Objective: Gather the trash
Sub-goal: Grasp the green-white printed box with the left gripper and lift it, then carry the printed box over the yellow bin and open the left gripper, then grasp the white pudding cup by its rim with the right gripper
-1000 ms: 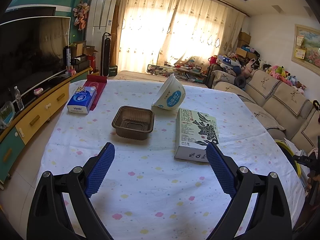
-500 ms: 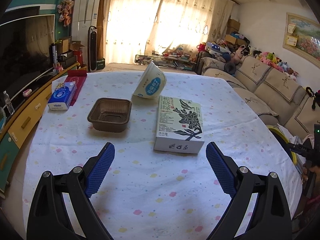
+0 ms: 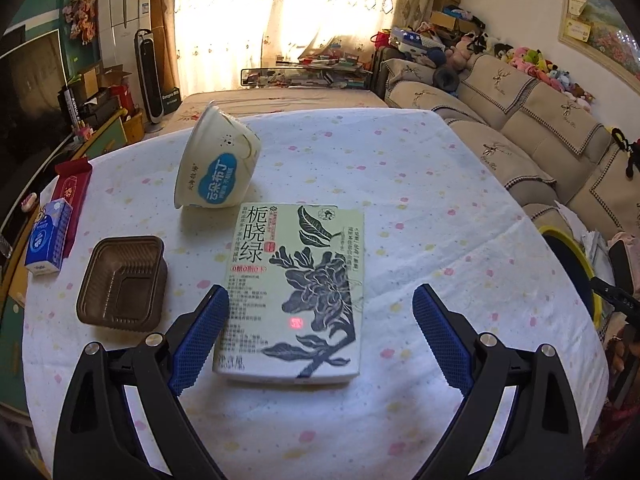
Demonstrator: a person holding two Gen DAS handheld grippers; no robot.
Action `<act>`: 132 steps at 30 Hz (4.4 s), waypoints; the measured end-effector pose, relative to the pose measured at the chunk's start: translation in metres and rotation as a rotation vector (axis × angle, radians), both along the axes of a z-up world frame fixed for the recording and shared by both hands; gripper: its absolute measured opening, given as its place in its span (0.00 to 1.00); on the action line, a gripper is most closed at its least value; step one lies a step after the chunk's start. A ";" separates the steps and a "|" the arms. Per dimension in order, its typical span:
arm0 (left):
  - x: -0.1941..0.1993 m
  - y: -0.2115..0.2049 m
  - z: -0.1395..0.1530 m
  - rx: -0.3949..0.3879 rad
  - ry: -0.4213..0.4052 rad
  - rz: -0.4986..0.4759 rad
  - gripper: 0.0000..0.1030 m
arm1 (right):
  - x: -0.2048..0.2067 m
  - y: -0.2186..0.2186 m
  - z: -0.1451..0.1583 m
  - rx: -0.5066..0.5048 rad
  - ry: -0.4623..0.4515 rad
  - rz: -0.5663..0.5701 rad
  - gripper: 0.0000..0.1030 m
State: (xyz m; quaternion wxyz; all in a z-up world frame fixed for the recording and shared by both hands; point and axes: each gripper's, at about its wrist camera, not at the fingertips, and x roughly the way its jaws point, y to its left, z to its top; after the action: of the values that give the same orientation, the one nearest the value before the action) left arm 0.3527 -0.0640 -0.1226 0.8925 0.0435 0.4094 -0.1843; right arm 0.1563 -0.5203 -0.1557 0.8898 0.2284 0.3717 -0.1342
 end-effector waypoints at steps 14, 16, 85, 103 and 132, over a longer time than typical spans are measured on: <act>0.047 -0.024 -0.021 0.065 0.064 -0.004 0.90 | 0.010 0.006 -0.005 0.026 0.010 0.035 0.64; 0.048 -0.027 -0.023 0.072 0.068 -0.005 0.89 | 0.011 0.007 -0.005 0.028 0.011 0.036 0.64; -0.057 -0.233 0.023 -0.113 -0.001 -0.365 0.79 | -0.053 -0.060 0.000 -0.006 -0.048 -0.110 0.66; -0.043 0.060 -0.003 -0.150 -0.082 0.072 0.83 | 0.058 0.075 0.044 -0.063 -0.024 0.244 0.67; -0.052 0.104 -0.005 -0.229 -0.088 0.196 0.85 | 0.296 0.406 0.115 -0.236 -0.043 0.742 0.79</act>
State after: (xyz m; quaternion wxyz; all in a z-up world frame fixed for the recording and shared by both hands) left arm 0.3005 0.0404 -0.1277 0.9224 -0.0904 0.3484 -0.1399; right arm 0.4524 -0.1143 -0.0404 0.9054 -0.0227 0.3925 0.1600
